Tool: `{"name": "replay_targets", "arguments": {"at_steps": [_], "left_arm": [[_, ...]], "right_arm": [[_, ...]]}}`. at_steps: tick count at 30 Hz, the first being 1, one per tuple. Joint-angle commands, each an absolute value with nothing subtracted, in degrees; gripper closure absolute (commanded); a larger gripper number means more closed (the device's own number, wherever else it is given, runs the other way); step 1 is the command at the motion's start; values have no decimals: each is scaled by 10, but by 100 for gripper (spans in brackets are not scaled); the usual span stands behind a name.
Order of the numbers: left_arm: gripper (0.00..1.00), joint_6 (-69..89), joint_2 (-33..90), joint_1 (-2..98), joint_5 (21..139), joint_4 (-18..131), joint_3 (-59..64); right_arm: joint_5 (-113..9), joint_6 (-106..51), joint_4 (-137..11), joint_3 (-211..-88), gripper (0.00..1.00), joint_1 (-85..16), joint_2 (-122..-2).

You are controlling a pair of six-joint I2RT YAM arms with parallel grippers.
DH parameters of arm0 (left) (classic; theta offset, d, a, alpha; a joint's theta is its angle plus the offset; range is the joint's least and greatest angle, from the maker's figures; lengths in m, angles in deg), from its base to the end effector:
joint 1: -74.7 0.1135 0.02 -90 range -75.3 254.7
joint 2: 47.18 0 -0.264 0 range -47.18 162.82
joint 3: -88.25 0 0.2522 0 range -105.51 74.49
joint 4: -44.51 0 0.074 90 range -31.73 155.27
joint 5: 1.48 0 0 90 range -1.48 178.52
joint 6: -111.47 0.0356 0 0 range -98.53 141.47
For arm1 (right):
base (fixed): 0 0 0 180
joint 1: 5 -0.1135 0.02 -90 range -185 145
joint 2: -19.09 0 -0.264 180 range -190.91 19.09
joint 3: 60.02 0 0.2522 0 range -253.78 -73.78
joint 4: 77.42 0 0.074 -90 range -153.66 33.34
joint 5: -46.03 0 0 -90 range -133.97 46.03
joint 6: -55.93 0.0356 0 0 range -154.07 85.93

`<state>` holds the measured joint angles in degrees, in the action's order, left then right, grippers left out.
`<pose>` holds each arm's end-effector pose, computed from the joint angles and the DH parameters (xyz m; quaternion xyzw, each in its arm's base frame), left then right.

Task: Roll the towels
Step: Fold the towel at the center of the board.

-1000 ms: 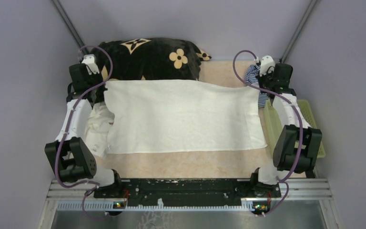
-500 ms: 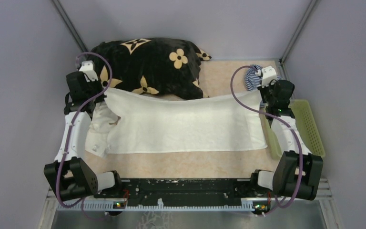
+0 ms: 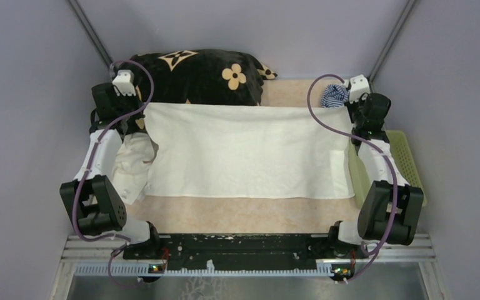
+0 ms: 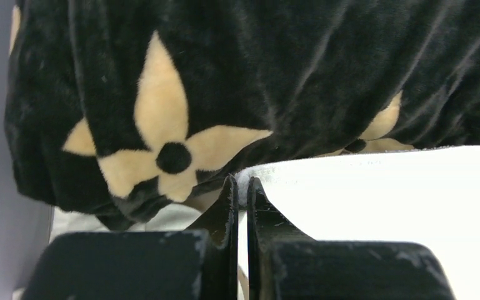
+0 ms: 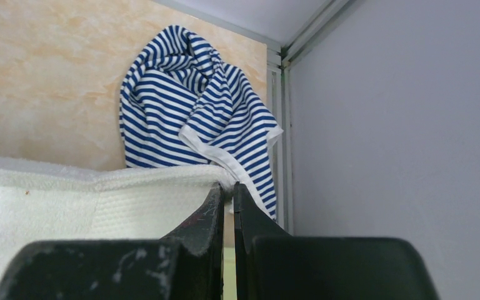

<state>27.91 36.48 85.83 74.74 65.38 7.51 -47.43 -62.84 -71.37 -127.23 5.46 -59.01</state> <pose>0.3373 0.0577 0.3192 0.0314 0.8336 -0.0165 0.5512 0.3131 -0.0556 0.2923 -0.1455 0.7901 -0.1769 0.5686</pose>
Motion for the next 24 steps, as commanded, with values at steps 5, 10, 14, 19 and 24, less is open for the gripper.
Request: {"name": "replay_targets", "arguments": {"at_steps": [5,10,14,19,24], "left_arm": [[100,375,394,864,662,530,84],[100,383,438,865,631,476,62],[100,388,463,868,592,477,40],[100,428,449,871,586,491,55],[100,459,426,874,569,526,65]], "right_arm": [[-480,-641,-774,-1317,100,84,-607],[-489,-642,-772,-1320,100,85,-623],[-511,-643,-768,-1314,100,87,-618],[-533,-649,-770,-1293,100,87,-603],[-537,-664,-772,-1266,100,88,-583]]}}
